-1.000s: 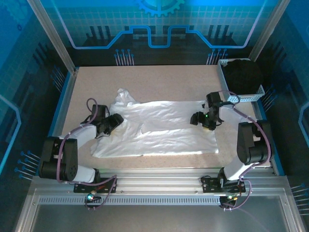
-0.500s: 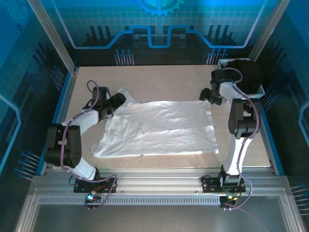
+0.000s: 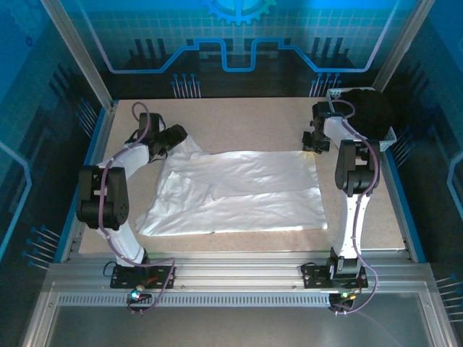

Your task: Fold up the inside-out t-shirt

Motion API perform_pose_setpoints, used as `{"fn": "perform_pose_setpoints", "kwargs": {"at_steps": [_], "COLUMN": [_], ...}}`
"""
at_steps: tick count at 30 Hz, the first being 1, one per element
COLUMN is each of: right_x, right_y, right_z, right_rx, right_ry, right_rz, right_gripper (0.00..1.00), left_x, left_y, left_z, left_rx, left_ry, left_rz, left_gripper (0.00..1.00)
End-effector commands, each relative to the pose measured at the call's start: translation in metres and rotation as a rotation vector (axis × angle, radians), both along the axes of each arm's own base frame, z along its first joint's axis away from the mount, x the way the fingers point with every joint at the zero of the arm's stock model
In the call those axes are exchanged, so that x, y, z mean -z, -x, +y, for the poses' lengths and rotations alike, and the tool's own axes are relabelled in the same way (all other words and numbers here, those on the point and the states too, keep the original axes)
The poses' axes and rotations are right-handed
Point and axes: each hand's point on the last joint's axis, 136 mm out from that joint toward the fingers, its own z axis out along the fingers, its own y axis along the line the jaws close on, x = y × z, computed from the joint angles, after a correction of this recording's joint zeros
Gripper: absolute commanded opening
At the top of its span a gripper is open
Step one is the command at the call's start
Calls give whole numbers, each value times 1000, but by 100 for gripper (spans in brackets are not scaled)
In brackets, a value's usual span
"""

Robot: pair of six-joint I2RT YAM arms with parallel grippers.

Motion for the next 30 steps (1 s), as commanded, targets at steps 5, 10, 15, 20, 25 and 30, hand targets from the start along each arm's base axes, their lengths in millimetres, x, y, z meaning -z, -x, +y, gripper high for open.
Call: {"fn": "perform_pose_setpoints", "kwargs": {"at_steps": [5, 10, 15, 20, 25, 30], "right_x": [1, -1, -1, 0, 0, -1], "right_y": [2, 1, 0, 0, 1, 2], "right_z": [3, 4, 6, 8, 10, 11], "right_rx": [-26, -33, -43, -52, -58, -66], "right_ry": [-31, -33, -39, -39, -44, -44], "right_rz": [21, 13, 11, 12, 7, 5], "right_gripper": [10, 5, 5, 5, 5, 5], "left_x": [20, 37, 58, 71, 83, 88], "left_y": [-26, -47, -66, -79, -83, -86], "left_z": [21, 30, 28, 23, 18, 7], "left_rx": [18, 20, 66, 97, 112, 157], "left_ry": [-98, -102, -108, -102, -92, -74], "left_rz": [94, 137, 204, 266, 335, 360], "left_gripper": [71, 69, 67, 63, 59, 54]}}
